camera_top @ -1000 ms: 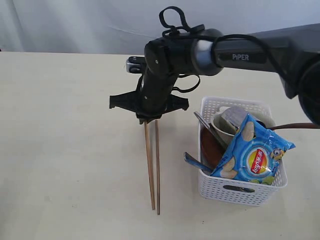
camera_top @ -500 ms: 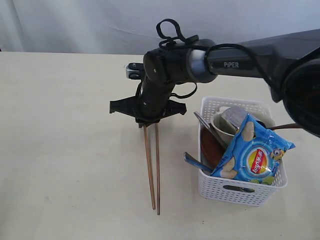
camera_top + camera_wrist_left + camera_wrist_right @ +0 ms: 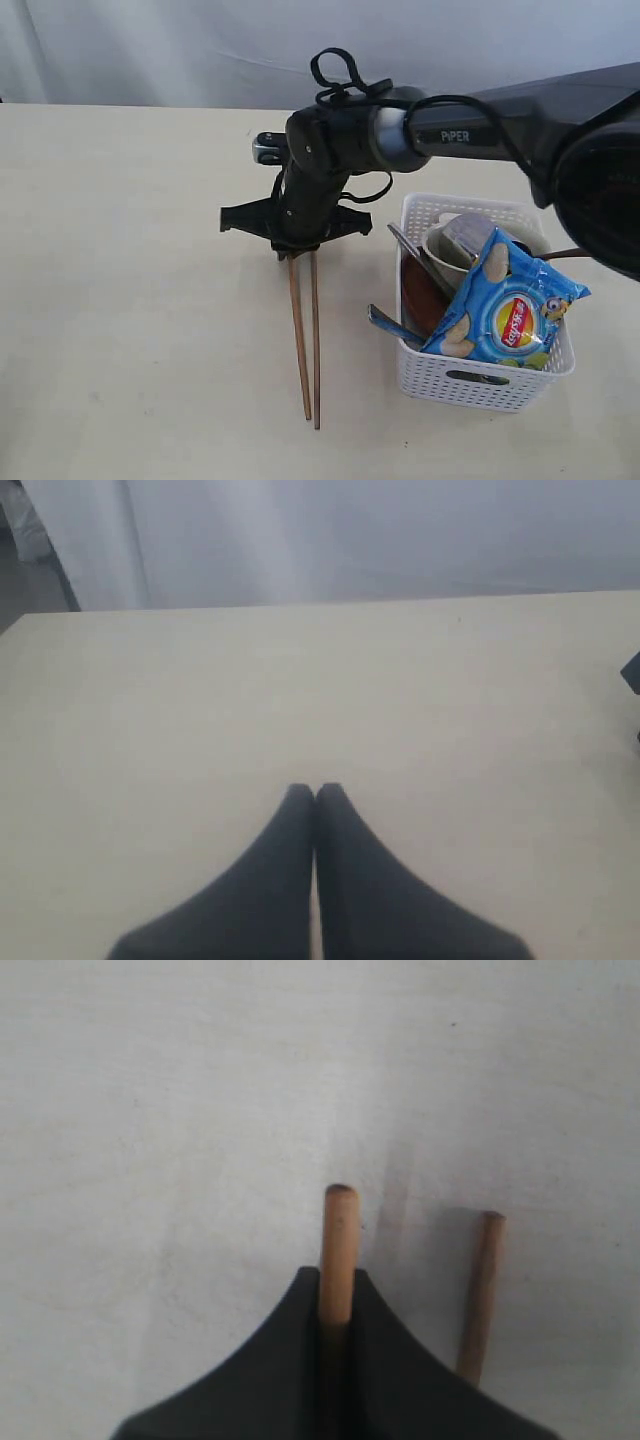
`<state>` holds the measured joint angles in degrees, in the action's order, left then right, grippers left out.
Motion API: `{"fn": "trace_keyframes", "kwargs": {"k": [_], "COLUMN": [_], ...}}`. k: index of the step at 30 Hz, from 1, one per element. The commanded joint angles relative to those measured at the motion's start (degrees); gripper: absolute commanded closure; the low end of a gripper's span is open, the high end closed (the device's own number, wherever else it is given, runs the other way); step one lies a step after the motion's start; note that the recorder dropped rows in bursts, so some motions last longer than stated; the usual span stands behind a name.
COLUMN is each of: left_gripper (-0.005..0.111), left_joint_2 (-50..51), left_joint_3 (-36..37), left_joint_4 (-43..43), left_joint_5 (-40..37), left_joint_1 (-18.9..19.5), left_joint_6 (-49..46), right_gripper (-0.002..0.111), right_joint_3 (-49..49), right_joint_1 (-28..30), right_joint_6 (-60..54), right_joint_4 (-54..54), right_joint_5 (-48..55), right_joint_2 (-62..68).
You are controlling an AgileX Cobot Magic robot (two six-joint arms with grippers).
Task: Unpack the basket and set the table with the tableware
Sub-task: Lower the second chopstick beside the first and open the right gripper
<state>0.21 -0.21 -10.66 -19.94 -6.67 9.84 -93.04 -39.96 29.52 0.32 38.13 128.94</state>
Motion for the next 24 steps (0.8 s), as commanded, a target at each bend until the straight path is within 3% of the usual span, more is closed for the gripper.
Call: {"fn": "trace_keyframes", "kwargs": {"k": [1, 10, 12, 17, 24], "left_gripper": [0.107, 0.107, 0.107, 0.107, 0.107], "left_joint_2": [-0.2, -0.2, -0.2, -0.2, -0.2], "left_joint_3": [0.2, 0.2, 0.2, 0.2, 0.2], "left_joint_4": [0.4, 0.4, 0.4, 0.4, 0.4], "left_joint_5": [0.3, 0.3, 0.3, 0.3, 0.3], "left_joint_1": [-0.3, -0.3, -0.3, -0.3, -0.3], "left_joint_6": [0.4, 0.4, 0.4, 0.4, 0.4], "right_gripper": [0.109, 0.107, 0.099, 0.065, 0.062], "right_joint_3": [-0.2, -0.2, -0.2, -0.2, -0.2], "right_joint_1": [0.4, 0.5, 0.5, 0.5, 0.5], "right_joint_6": [0.0, -0.6, -0.6, -0.6, -0.8], "right_joint_4": [-0.3, -0.7, -0.7, -0.7, -1.3], "right_joint_5": [-0.4, -0.2, -0.2, -0.2, -1.0], "right_joint_2": [0.0, 0.0, 0.0, 0.0, -0.1]}}
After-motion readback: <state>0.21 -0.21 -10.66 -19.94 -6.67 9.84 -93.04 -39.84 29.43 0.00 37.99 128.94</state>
